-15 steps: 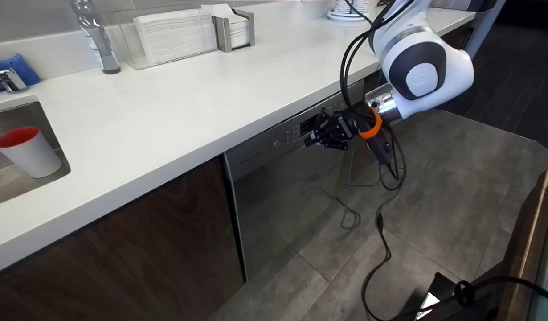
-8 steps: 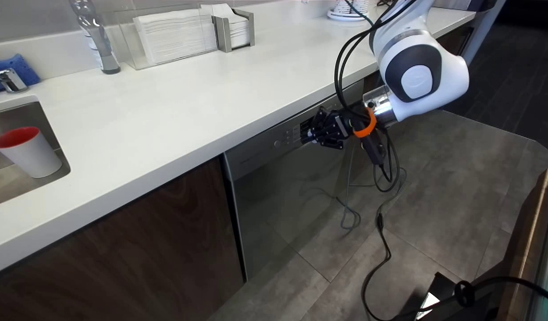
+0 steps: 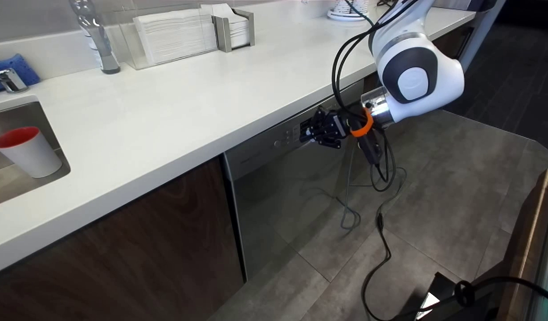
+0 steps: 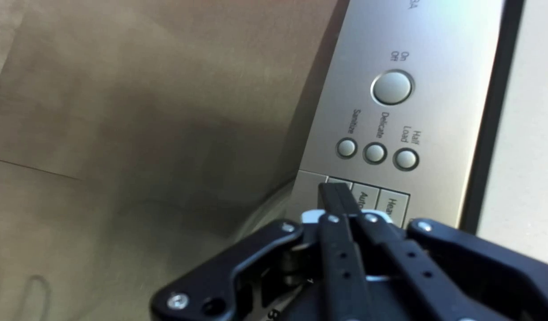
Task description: Press a button on the dishwasher.
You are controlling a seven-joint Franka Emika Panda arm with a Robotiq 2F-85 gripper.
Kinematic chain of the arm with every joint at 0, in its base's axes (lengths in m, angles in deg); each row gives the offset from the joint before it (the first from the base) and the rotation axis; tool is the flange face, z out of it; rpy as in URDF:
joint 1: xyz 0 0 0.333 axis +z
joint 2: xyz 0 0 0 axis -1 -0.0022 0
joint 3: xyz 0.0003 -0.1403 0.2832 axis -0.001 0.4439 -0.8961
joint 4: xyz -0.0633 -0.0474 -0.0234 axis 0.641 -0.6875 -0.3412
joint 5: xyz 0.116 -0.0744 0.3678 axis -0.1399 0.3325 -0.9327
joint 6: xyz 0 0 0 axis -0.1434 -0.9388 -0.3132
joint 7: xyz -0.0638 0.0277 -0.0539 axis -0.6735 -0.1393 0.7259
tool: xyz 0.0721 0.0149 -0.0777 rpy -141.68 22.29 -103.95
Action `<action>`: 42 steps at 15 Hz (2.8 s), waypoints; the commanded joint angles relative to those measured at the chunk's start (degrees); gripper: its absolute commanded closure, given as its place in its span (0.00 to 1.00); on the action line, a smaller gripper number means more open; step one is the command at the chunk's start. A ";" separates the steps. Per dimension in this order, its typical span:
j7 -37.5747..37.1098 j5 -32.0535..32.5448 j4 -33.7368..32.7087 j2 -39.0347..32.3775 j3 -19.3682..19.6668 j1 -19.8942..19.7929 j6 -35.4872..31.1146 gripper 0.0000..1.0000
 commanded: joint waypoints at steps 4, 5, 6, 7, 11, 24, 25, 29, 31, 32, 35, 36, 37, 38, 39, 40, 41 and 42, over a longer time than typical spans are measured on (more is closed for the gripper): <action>0.81 -1.56 -1.90 -2.32 -0.38 -1.08 1.76 1.00; 0.78 -1.57 -2.02 -2.51 -0.40 -1.07 1.79 1.00; 0.69 -1.54 -2.17 -2.69 -0.42 -1.10 1.89 1.00; 0.59 -1.52 -2.27 -2.82 -0.44 -1.14 2.06 1.00; 0.93 -1.96 -2.38 -2.92 -0.33 -1.25 2.98 1.00; 1.47 -4.41 -3.16 -3.15 0.09 -1.89 5.32 1.00; 1.56 -4.56 -3.04 -3.04 0.12 -1.93 5.47 1.00; 2.24 -5.80 -2.68 -2.93 0.28 -1.96 6.19 1.00; 2.83 -6.56 -2.45 -2.90 0.30 -1.96 6.62 1.00; 3.20 -7.02 -2.33 -2.87 0.31 -1.92 6.78 1.00; 2.55 -5.47 -2.43 -2.65 0.84 -2.69 7.14 1.00; 2.85 -5.87 -2.36 -2.69 0.79 -2.57 7.24 1.00; 2.94 -6.01 -2.31 -2.66 0.79 -2.54 7.34 1.00; 3.03 -6.01 -2.23 -2.56 0.85 -2.60 7.56 1.00; 3.11 -6.02 -2.17 -2.51 0.87 -2.63 7.69 1.00; 3.12 -6.02 -2.22 -2.54 0.87 -2.63 7.73 1.00; 3.14 -6.02 -2.24 -2.60 0.85 -2.64 7.80 1.00; 3.14 -6.02 -2.29 -2.67 0.84 -2.65 7.83 1.00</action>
